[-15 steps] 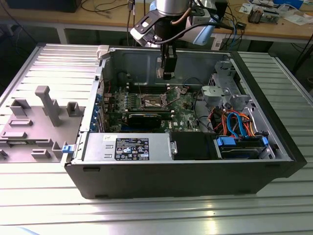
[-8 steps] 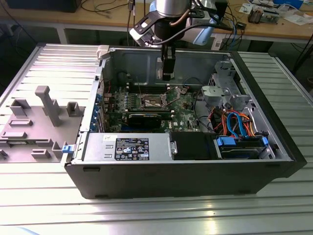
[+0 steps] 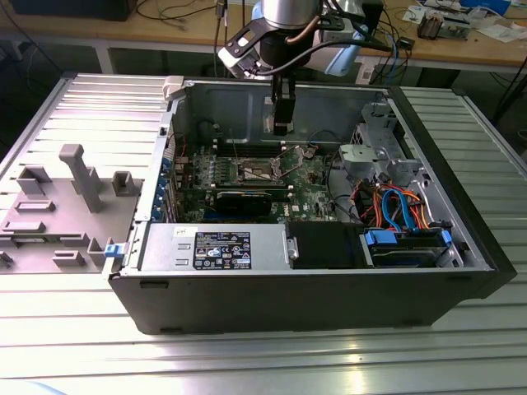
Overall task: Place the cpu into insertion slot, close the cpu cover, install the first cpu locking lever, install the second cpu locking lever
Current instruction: 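Place the cpu into insertion slot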
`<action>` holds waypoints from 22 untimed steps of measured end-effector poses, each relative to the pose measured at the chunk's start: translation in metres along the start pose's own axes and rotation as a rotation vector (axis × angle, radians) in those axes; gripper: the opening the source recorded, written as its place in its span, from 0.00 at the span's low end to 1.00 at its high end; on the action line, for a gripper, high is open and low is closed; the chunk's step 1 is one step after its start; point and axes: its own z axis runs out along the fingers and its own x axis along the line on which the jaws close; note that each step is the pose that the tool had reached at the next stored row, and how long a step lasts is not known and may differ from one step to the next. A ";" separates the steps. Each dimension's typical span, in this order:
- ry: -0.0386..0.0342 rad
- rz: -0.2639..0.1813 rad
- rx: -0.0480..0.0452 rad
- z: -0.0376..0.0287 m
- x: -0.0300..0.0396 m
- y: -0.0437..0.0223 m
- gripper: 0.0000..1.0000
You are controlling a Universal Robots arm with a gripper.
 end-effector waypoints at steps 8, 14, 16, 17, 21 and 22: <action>0.0027 -0.043 0.0017 0.0150 0.0011 -0.0035 0.54; 0.0033 -0.043 0.0016 0.0151 0.0011 -0.0035 0.54; 0.0036 -0.043 0.0014 0.0152 0.0011 -0.0035 0.54; 0.0035 -0.043 0.0010 0.0152 0.0011 -0.0037 0.54; 0.0036 -0.043 -0.0061 0.0161 0.0007 -0.0089 0.54; 0.0039 -0.043 -0.0093 0.0167 0.0007 -0.0101 0.54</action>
